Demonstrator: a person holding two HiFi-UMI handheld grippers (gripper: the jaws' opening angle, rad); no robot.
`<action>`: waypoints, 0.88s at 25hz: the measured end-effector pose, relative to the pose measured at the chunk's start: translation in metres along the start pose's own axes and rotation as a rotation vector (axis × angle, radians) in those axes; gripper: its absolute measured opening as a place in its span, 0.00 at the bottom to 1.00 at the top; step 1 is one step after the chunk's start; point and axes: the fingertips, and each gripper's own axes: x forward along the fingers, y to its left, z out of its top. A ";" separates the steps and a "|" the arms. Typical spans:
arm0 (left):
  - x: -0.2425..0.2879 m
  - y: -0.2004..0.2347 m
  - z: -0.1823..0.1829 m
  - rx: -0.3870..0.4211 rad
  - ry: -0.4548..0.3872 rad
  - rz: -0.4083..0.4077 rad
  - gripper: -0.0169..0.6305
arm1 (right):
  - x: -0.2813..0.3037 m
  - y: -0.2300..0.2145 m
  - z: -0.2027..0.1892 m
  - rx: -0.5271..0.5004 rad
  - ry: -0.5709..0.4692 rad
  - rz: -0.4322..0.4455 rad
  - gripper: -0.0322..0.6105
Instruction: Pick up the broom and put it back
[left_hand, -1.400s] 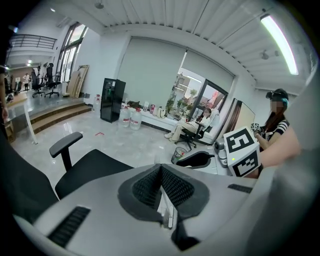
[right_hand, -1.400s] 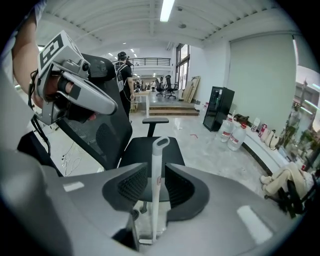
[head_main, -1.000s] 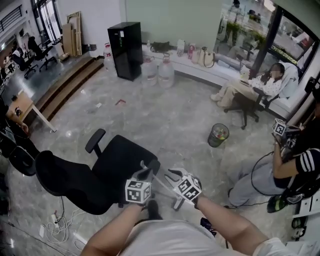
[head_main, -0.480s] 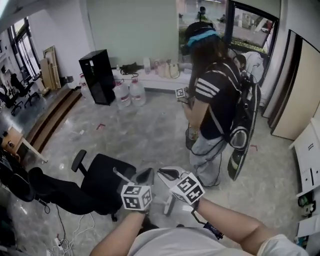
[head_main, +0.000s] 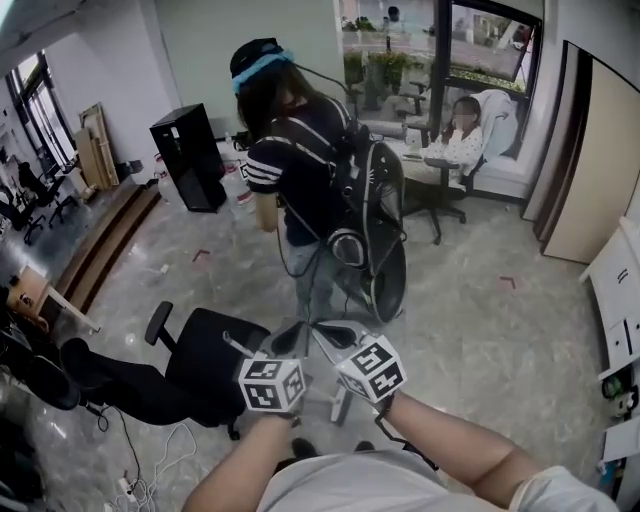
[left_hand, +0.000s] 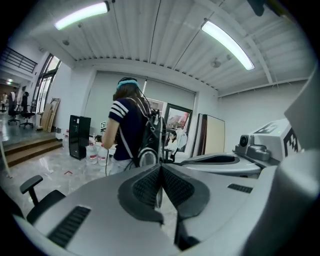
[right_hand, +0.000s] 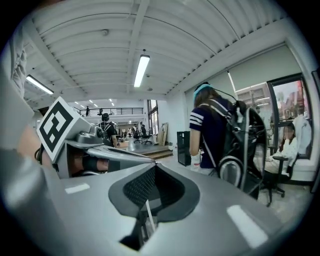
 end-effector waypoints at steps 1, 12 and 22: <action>-0.001 0.000 0.000 -0.003 0.001 0.006 0.04 | -0.001 -0.002 0.001 0.005 -0.003 -0.001 0.05; -0.014 0.016 0.001 -0.017 -0.006 0.060 0.04 | 0.001 -0.002 0.012 0.010 -0.015 0.013 0.05; -0.016 0.013 0.000 -0.011 -0.009 0.056 0.04 | 0.004 0.005 0.015 0.010 -0.020 0.023 0.05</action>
